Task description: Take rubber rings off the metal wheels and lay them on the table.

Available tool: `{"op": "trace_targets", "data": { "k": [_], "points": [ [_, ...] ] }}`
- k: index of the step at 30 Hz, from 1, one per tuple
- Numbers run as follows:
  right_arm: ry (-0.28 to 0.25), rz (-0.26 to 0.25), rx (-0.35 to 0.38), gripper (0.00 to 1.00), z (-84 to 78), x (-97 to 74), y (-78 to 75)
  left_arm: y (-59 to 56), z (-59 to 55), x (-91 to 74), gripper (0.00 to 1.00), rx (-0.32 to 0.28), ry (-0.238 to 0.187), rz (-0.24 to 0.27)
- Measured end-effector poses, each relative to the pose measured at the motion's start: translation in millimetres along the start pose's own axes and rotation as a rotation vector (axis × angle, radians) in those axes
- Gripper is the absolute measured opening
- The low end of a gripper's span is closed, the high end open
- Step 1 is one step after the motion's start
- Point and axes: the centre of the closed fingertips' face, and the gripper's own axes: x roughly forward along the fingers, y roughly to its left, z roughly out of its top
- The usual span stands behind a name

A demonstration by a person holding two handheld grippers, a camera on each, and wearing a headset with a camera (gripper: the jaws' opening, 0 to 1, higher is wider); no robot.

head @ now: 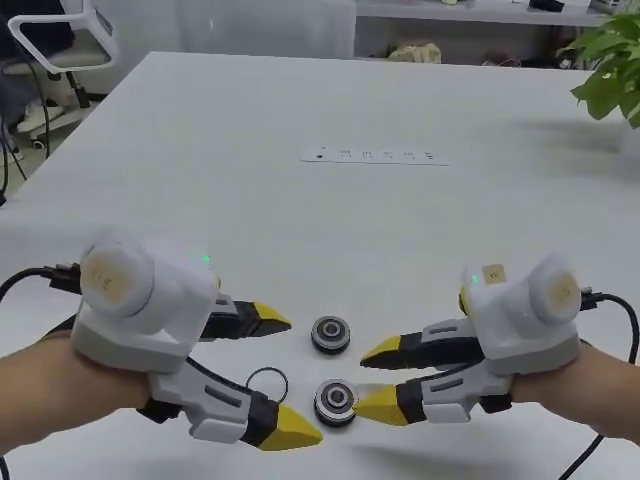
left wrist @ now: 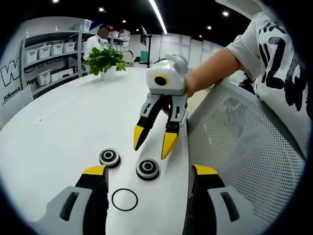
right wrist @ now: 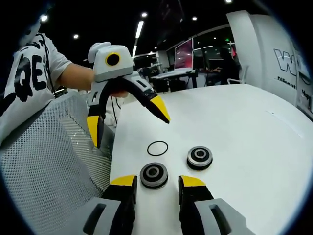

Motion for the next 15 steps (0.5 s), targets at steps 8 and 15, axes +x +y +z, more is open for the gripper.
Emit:
{"op": "trace_targets", "data": {
  "k": [8,15],
  "points": [
    [0.019,0.012,-0.022,0.31,-4.3,3.5,3.8,-1.5,-3.5,8.6,0.58,0.002,0.018,-0.018],
    [0.02,0.018,-0.019,0.3,-4.9,6.3,4.9,-1.3,-6.9,15.8,0.53,0.009,0.035,-0.031]
  ]
}}
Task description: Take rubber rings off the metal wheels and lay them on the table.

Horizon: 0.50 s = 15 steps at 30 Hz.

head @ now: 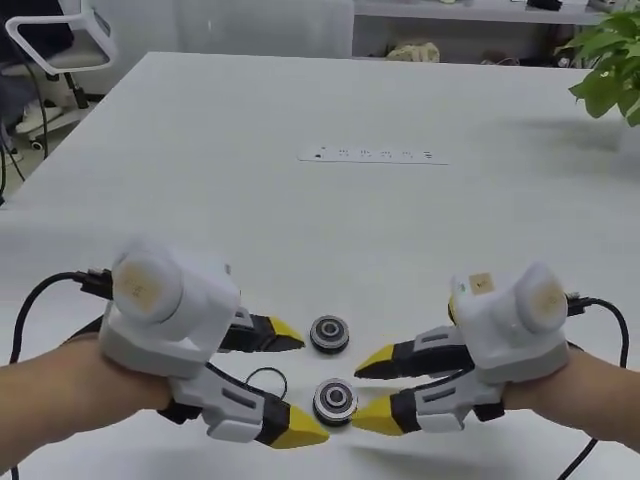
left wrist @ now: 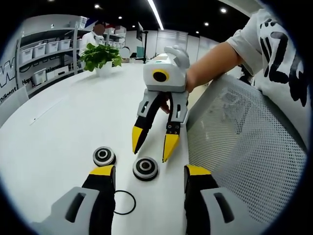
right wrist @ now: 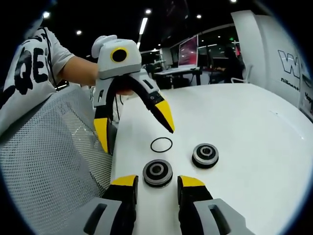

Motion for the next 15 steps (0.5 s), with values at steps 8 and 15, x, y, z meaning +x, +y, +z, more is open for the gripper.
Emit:
{"op": "trace_targets", "data": {
  "k": [8,15],
  "points": [
    [0.009,-0.004,0.001,0.29,-3.6,1.6,-2.5,-1.3,-5.2,6.8,0.47,-0.007,0.018,-0.014],
    [0.012,0.002,-0.002,0.28,-5.1,4.8,-1.6,-0.6,-6.5,13.3,0.43,-0.018,0.022,-0.02]
  ]
}}
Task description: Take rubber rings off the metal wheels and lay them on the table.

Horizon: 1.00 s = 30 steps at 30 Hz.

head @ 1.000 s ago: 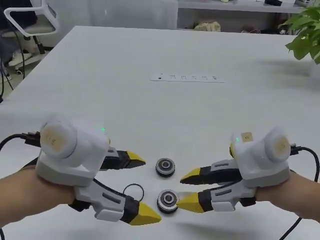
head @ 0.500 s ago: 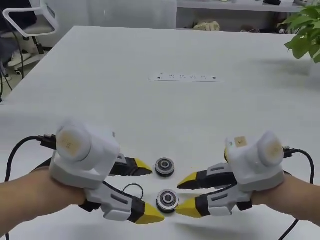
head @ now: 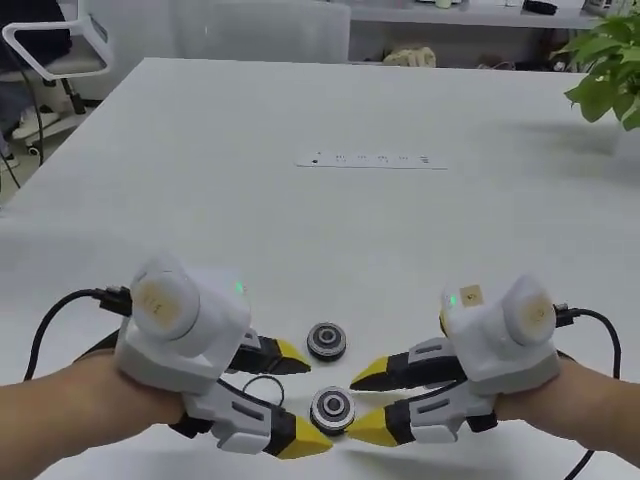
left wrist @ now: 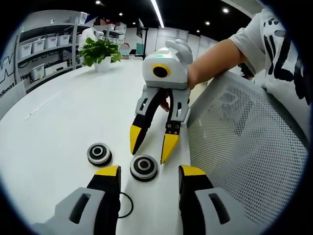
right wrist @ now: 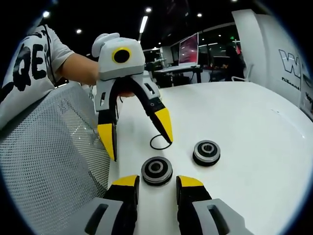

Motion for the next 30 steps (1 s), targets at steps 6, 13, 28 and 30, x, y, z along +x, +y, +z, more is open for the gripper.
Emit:
{"op": "trace_targets", "data": {
  "k": [6,13,28,30],
  "points": [
    [0.002,0.001,0.006,0.28,-1.9,0.9,-0.7,1.1,1.8,5.3,0.36,-0.003,0.002,-0.003],
    [0.001,-0.001,0.01,0.27,-2.5,1.2,-0.6,2.9,3.7,9.7,0.3,-0.017,-0.007,-0.005],
    [-0.004,-0.003,0.013,0.27,-2.7,1.2,0.0,1.8,-3.2,21.2,0.18,0.006,0.019,0.001],
    [-0.005,-0.003,0.012,0.27,-2.5,1.3,-0.1,1.6,-3.9,21.6,0.16,0.015,0.022,0.003]
  ]
}}
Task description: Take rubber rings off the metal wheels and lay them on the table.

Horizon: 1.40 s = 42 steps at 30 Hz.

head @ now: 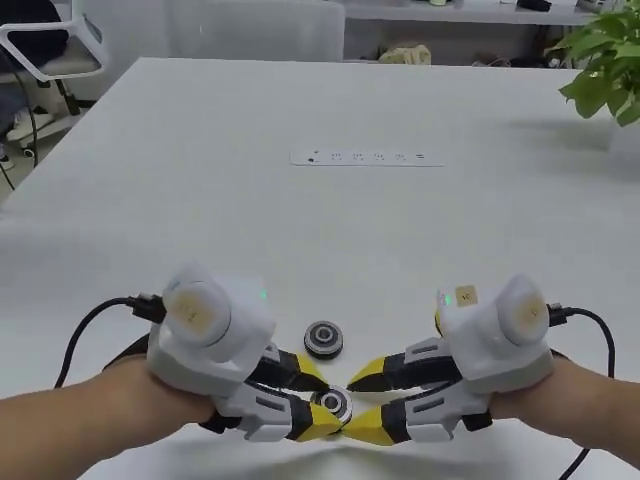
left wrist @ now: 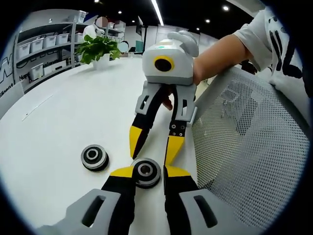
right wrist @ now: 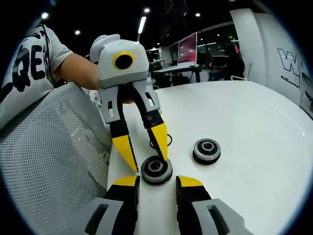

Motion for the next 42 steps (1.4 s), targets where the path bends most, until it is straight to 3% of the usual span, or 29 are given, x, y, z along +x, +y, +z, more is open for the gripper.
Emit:
{"op": "trace_targets", "data": {
  "k": [7,12,42],
  "points": [
    [0.001,0.001,-0.001,0.27,-0.5,0.6,0.0,2.1,-0.8,0.2,0.12,0.035,0.003,0.024],
    [0.002,0.001,-0.006,0.27,-0.6,1.6,0.4,2.0,-1.4,0.9,0.1,0.107,0.012,0.047],
    [0.037,-0.015,-0.062,0.19,-5.8,4.3,-0.8,4.8,-1.0,1.1,0.08,0.103,0.005,0.081]
  ]
}}
